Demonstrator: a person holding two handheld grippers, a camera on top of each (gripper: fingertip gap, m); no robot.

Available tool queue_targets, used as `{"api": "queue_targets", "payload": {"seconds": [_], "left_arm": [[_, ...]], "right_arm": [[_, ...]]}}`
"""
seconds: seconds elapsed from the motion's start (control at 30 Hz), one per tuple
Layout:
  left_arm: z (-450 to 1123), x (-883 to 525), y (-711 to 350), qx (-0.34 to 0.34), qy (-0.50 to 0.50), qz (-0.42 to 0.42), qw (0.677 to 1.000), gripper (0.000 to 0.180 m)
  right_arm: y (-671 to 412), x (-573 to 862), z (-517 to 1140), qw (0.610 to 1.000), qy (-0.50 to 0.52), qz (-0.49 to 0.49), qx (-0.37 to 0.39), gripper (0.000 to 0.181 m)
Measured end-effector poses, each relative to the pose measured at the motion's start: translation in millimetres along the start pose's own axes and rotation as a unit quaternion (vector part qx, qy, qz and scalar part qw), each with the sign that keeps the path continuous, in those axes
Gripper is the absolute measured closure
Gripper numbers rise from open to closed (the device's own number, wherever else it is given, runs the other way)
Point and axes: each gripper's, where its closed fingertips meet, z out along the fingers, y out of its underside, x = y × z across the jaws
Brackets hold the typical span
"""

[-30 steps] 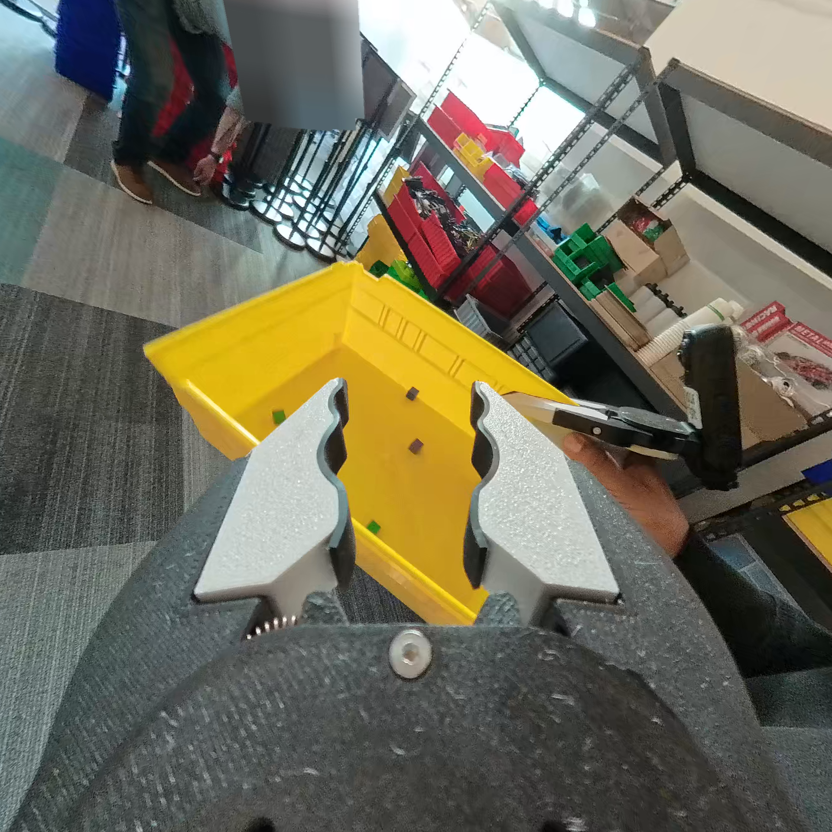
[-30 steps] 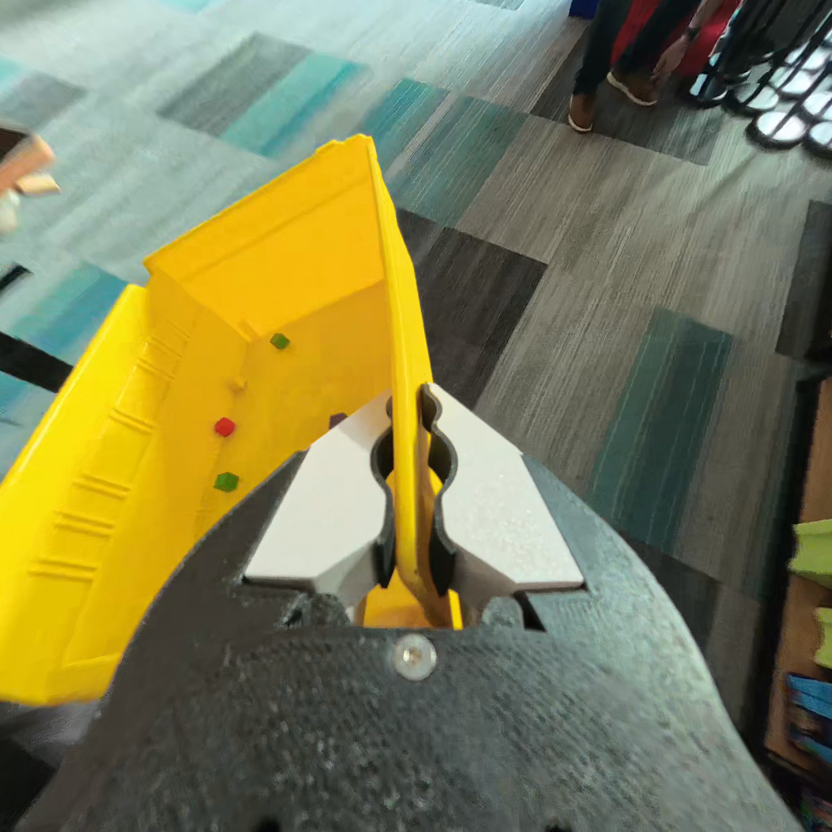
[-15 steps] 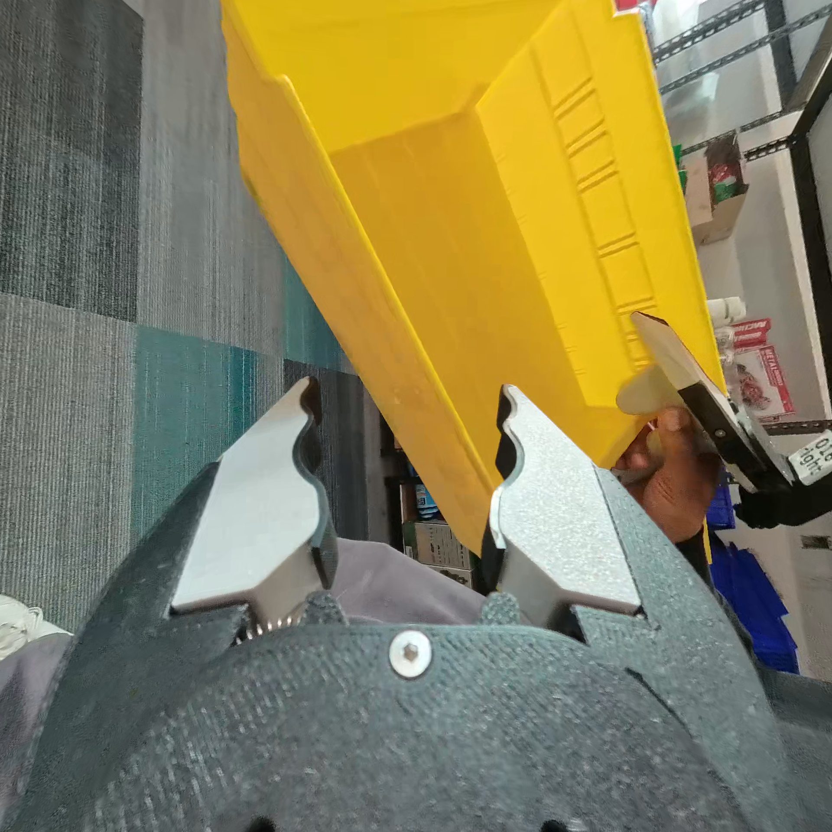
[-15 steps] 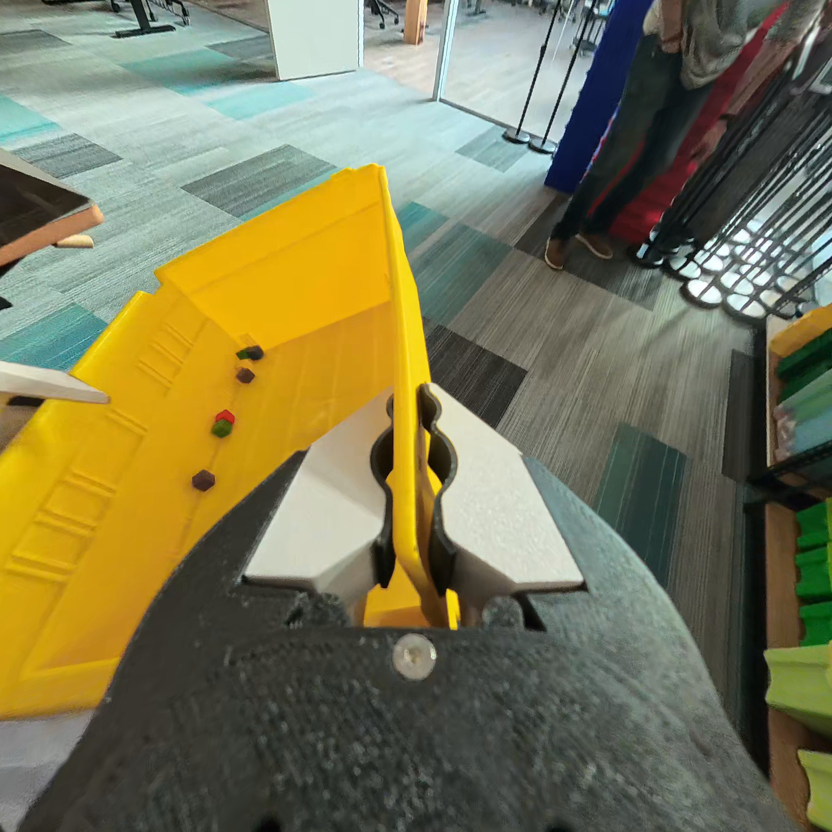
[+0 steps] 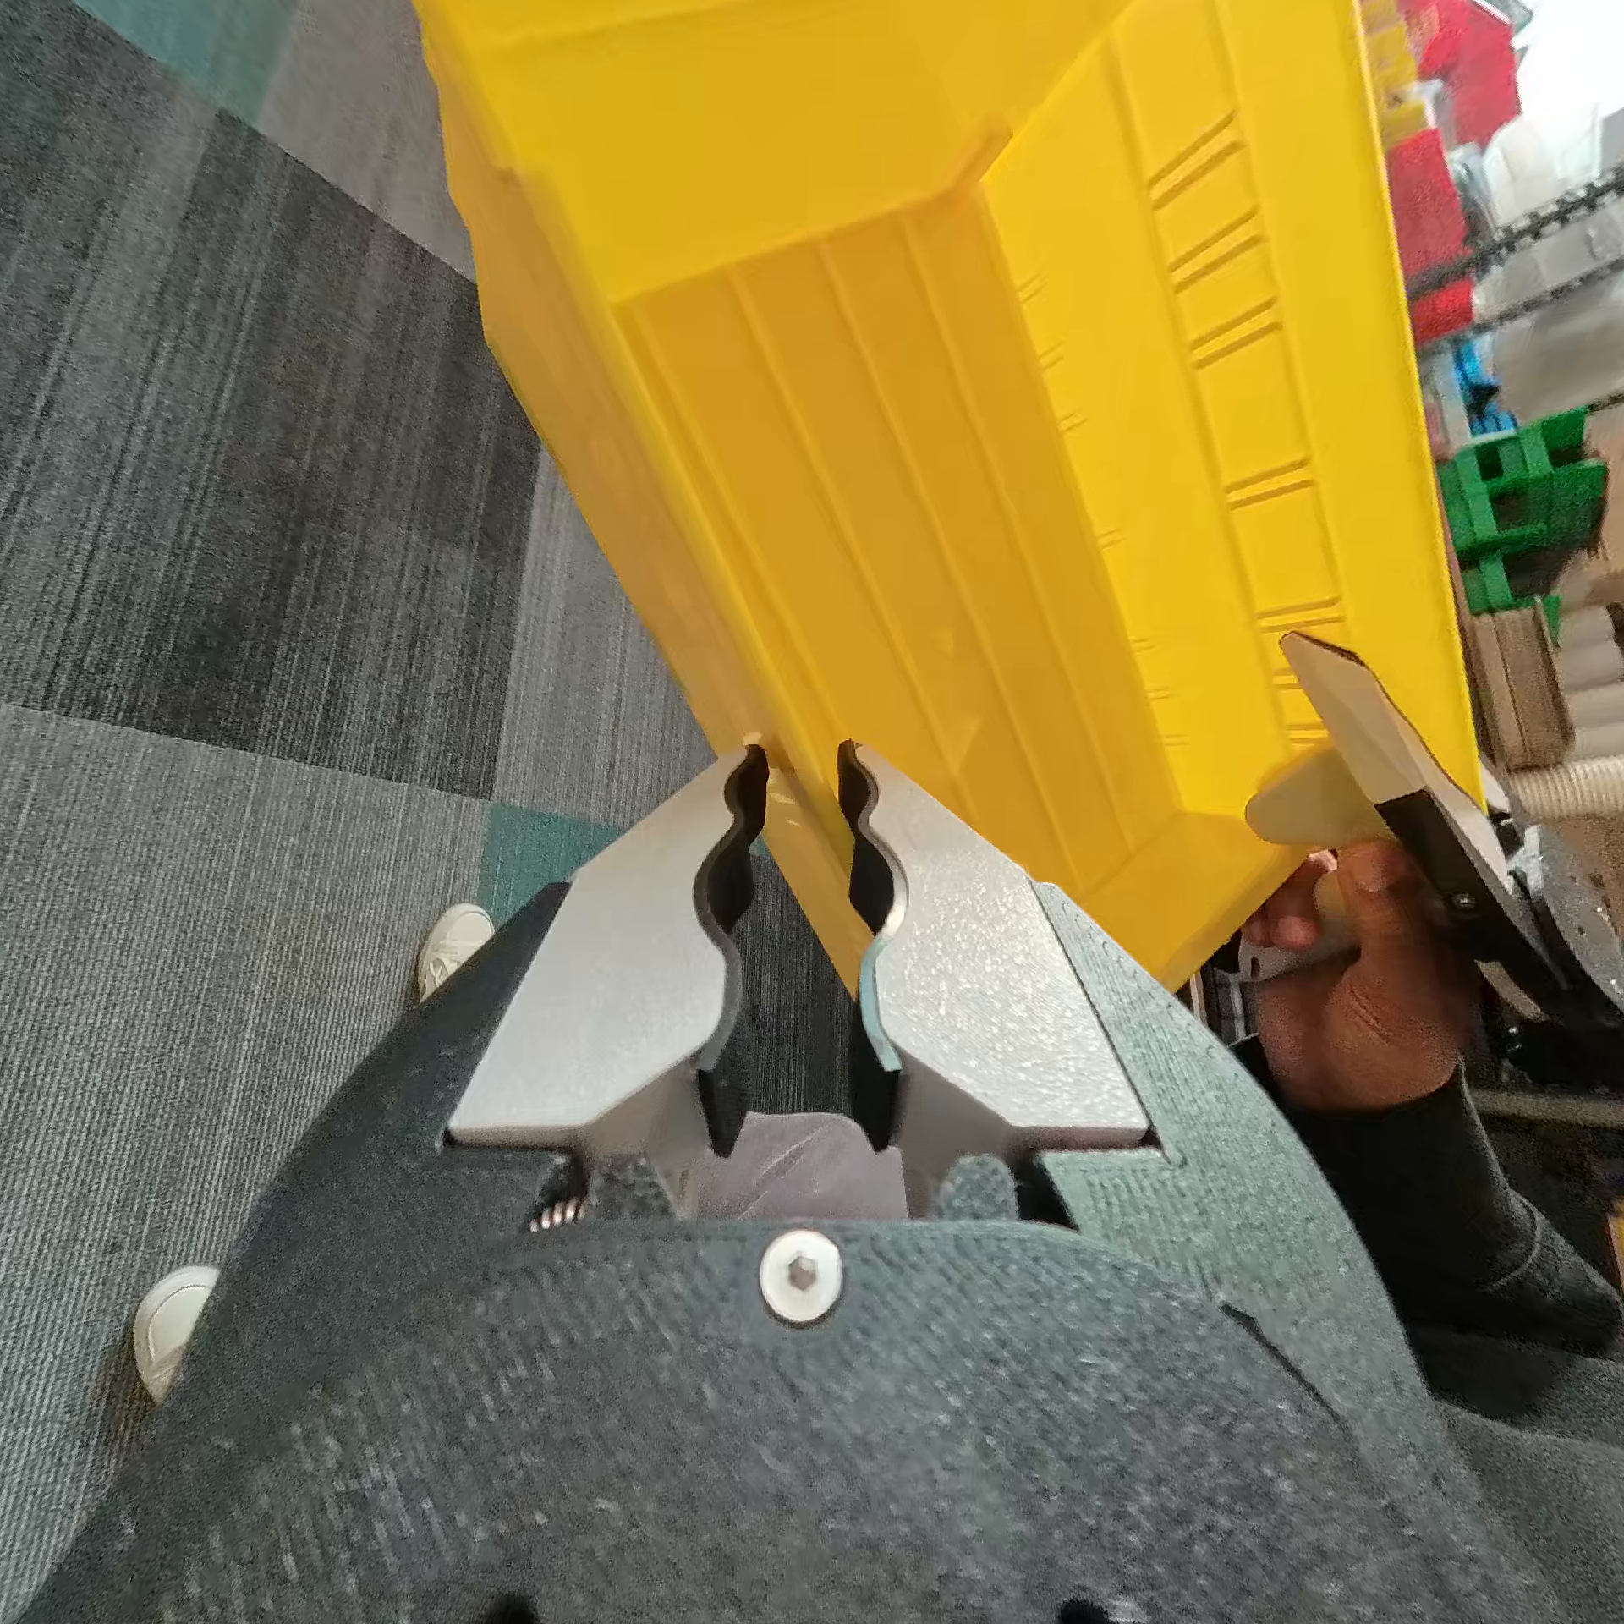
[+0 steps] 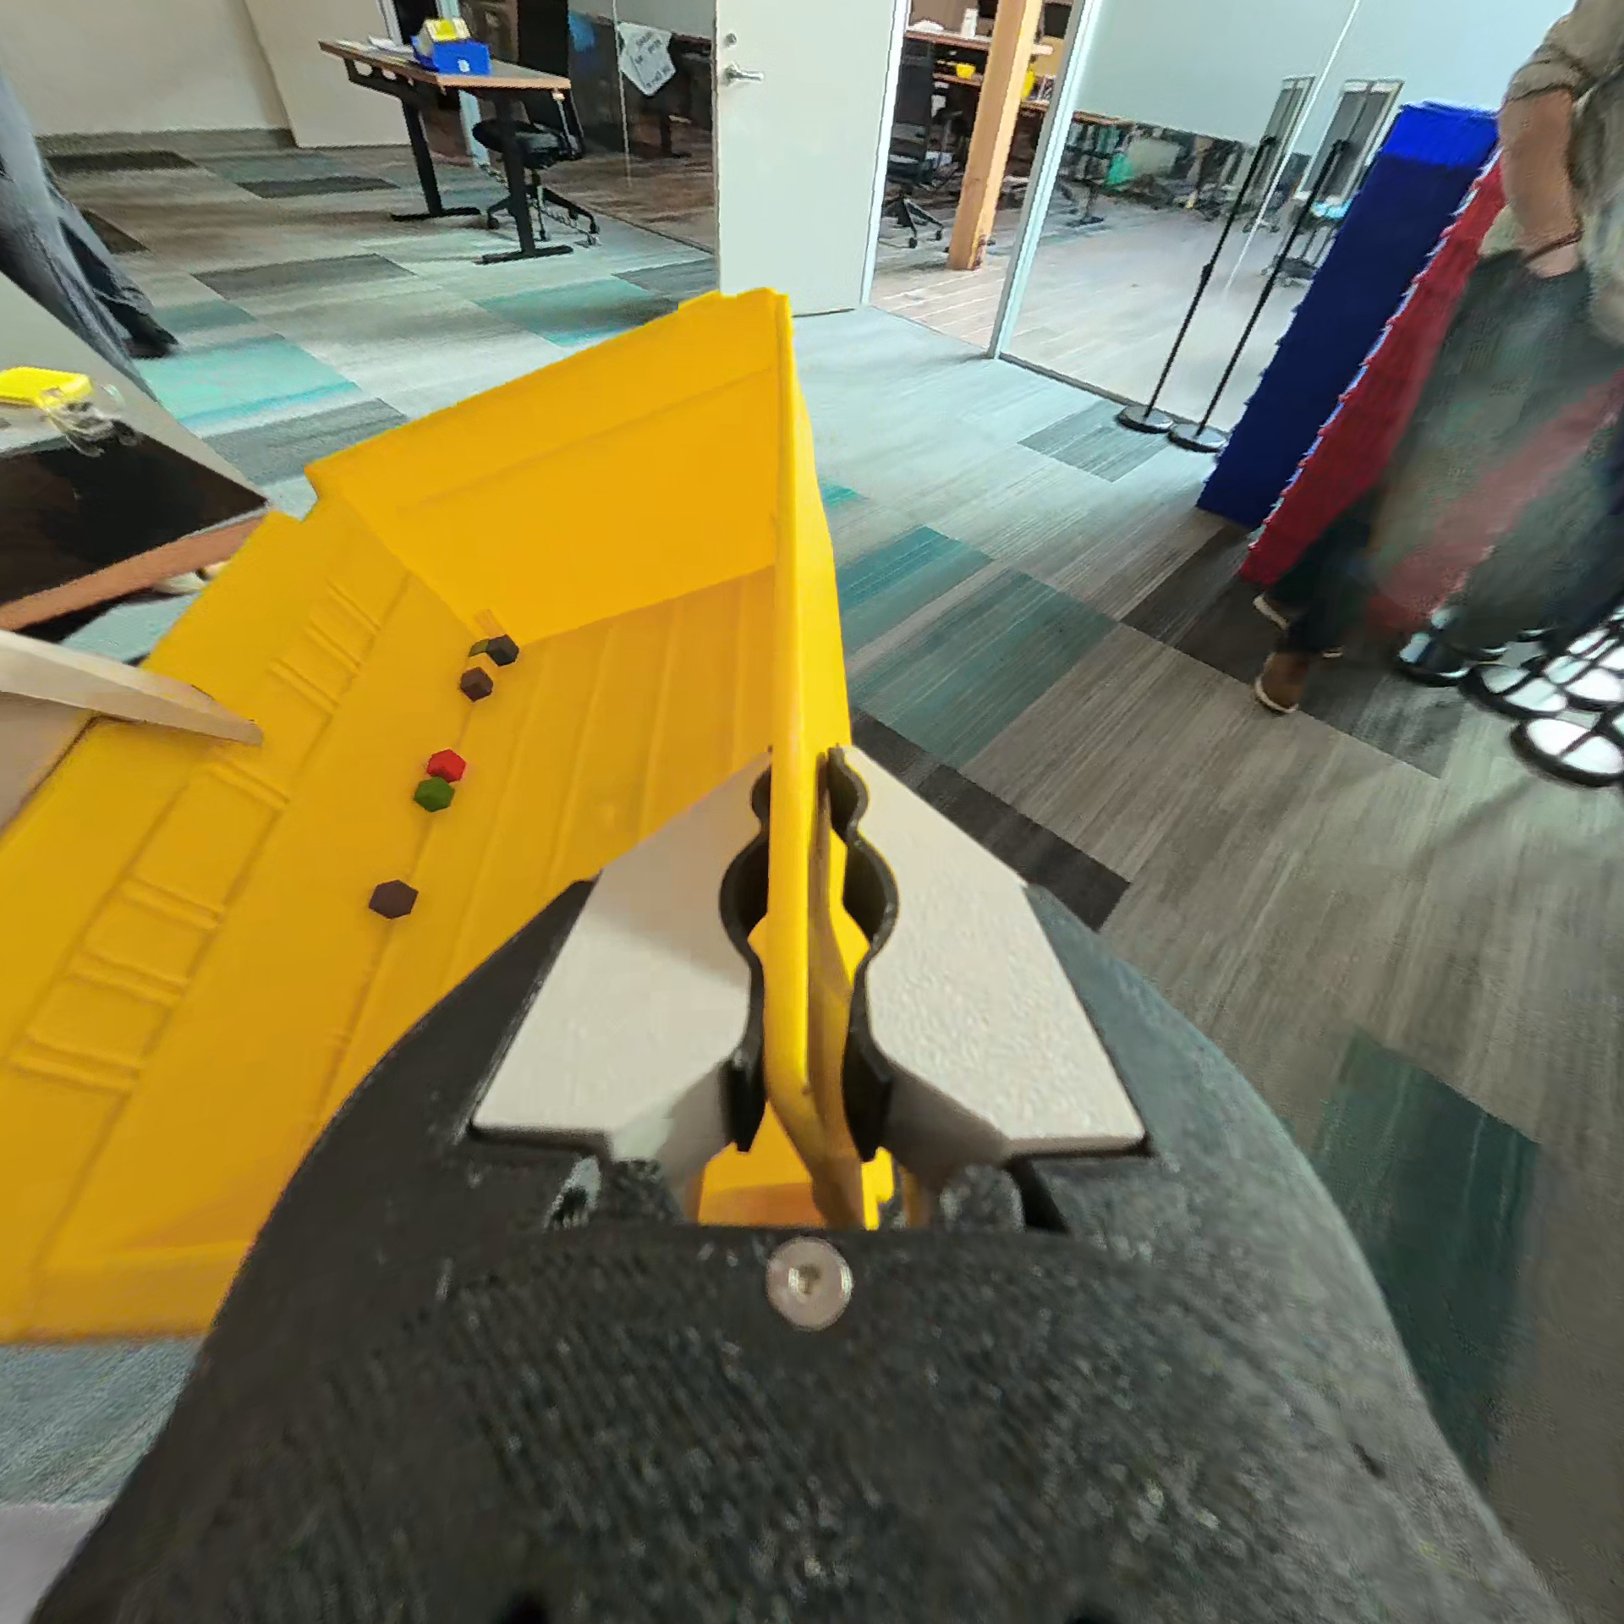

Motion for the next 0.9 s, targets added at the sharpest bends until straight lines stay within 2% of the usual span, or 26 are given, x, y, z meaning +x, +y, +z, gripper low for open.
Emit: {"api": "queue_targets", "payload": {"seconds": [0.17, 0.27, 0.4, 0.47, 0.53, 0.7, 0.9], "left_arm": [[35, 19, -45, 0.033, -0.055, 0.01, 0.998, 0.167], [56, 24, -68, 0.046, -0.085, 0.012, 0.995, 0.166], [75, 25, -92, 0.05, -0.141, 0.074, 0.986, 0.167], [84, 26, -104, 0.049, -0.16, 0.099, 0.981, 0.168], [89, 22, -114, 0.043, -0.178, 0.122, 0.976, 0.168], [94, 1, -130, 0.04, -0.186, 0.093, 0.977, 0.169], [105, -36, -141, 0.025, -0.176, 0.052, 0.983, 0.173]], "right_arm": [[-15, 45, 51, 0.993, -0.095, 0.074, 0.006, 0.161], [-11, 66, 76, 0.984, -0.143, 0.102, -0.027, 0.159], [-2, 82, 97, 0.967, -0.204, 0.138, -0.061, 0.15], [14, 87, 109, 0.959, -0.216, 0.152, -0.099, 0.154], [33, 93, 119, 0.955, -0.214, 0.151, -0.14, 0.172], [33, 89, 136, 0.937, -0.24, 0.202, -0.15, 0.173], [8, 82, 177, 0.945, -0.239, 0.167, -0.149, 0.171]]}}
